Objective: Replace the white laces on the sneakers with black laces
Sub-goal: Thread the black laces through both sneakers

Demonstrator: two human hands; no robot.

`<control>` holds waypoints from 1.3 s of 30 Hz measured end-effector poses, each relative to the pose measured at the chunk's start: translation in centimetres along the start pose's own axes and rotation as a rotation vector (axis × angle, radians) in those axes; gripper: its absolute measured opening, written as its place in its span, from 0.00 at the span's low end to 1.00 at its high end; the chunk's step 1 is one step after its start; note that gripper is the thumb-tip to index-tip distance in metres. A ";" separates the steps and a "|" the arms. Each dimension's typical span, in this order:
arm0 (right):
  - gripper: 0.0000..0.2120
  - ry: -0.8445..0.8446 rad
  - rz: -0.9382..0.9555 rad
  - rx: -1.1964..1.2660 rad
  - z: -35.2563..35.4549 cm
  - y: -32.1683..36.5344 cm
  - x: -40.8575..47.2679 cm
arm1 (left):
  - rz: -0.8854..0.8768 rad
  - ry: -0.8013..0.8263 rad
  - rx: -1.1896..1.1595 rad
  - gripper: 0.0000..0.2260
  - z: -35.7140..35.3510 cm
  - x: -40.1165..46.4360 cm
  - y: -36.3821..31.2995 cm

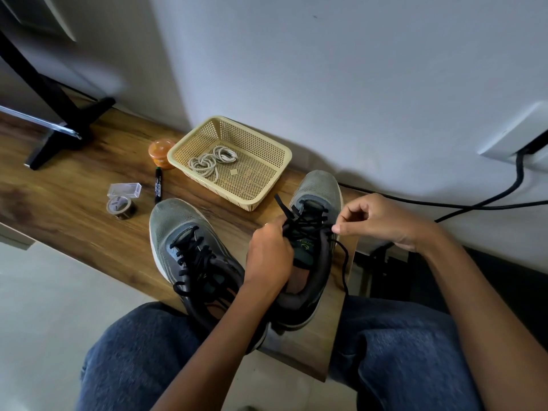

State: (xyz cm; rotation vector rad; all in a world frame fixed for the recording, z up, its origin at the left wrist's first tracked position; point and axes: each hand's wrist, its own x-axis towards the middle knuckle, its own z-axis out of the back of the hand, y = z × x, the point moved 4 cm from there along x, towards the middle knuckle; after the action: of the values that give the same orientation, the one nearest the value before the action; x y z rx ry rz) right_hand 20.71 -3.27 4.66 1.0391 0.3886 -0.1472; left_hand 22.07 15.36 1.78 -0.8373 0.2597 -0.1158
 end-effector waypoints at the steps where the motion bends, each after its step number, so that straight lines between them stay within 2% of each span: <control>1: 0.05 -0.007 0.019 0.022 0.2 0.0 -0.1 | 0.004 -0.001 0.004 0.19 0.0 0.0 0.0; 3: 0.01 -0.056 0.059 0.137 0.2 0.4 -0.3 | 0.009 -0.002 0.011 0.18 0.0 -0.1 -0.1; 7: 0.05 -0.076 0.073 0.298 -0.6 1.2 0.0 | 0.028 0.000 0.010 0.17 0.0 -0.1 -0.2; 13: 0.07 -0.167 0.047 0.222 -0.8 1.7 0.4 | 0.033 -0.002 -0.017 0.25 -0.2 -0.2 -0.3; 18: 0.09 -0.197 -0.012 0.122 -0.6 1.6 0.6 | 0.050 0.007 -0.020 0.25 -0.2 -0.4 -0.2; 25: 0.04 -0.145 0.003 0.134 -0.3 0.9 0.5 | 0.058 0.005 -0.042 0.25 0.0 -0.2 0.0; 28: 0.05 -0.074 -0.018 0.043 -0.5 0.4 0.4 | 0.069 -0.007 -0.043 0.24 0.2 -0.2 0.1; 31: 0.09 -0.113 -0.038 -0.084 -0.6 0.0 0.7 | 0.071 -0.003 -0.026 0.25 0.1 -0.2 -0.1; 39: 0.03 -0.124 -0.043 -0.387 -0.6 1.0 0.6 | 0.089 -0.017 -0.021 0.26 0.2 -0.4 -0.3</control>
State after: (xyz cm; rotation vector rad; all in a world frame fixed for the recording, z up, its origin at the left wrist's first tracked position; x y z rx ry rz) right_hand 21.46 -2.19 4.99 0.6375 0.3118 -0.1667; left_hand 21.73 15.37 2.21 -0.8457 0.2820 -0.0223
